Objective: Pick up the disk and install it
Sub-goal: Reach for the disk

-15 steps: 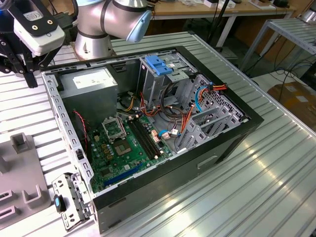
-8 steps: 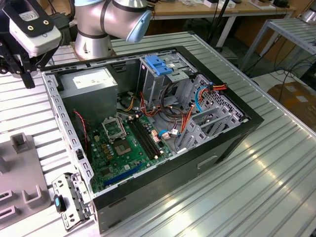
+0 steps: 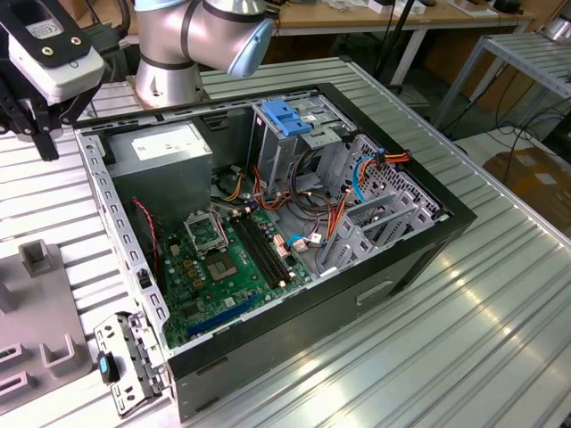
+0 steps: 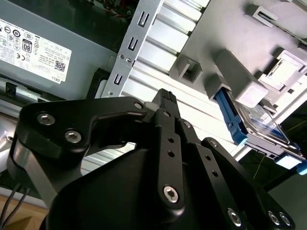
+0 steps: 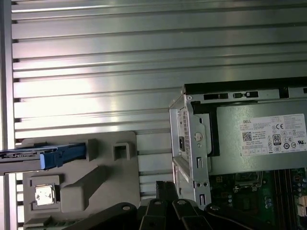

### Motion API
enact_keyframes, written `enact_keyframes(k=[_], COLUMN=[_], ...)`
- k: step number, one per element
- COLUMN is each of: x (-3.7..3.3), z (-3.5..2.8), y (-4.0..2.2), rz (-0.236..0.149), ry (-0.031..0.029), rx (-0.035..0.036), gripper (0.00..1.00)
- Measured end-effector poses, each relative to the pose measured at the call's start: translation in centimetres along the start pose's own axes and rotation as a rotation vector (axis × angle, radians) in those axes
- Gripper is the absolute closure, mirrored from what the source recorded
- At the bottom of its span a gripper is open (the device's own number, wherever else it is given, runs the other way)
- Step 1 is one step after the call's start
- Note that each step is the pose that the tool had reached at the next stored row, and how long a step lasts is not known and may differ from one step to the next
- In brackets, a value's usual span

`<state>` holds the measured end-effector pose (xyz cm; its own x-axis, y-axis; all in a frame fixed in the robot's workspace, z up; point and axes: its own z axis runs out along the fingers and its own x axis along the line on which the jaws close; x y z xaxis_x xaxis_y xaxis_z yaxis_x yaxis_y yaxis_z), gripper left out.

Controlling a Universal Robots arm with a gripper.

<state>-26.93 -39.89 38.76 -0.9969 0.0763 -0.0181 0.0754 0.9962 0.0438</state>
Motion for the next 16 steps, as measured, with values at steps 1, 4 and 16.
enact_keyframes(k=[1, 4, 16], x=[0.21, 1.68, 7.90], z=[0.00, -0.02, 0.26], y=[-0.02, -0.13, 0.66], rz=[0.000, 0.000, 0.000], ry=[-0.0001, -0.0001, 0.0003], rx=[-0.0001, -0.0001, -0.0042], gripper=[0.89, 0.89, 0.89])
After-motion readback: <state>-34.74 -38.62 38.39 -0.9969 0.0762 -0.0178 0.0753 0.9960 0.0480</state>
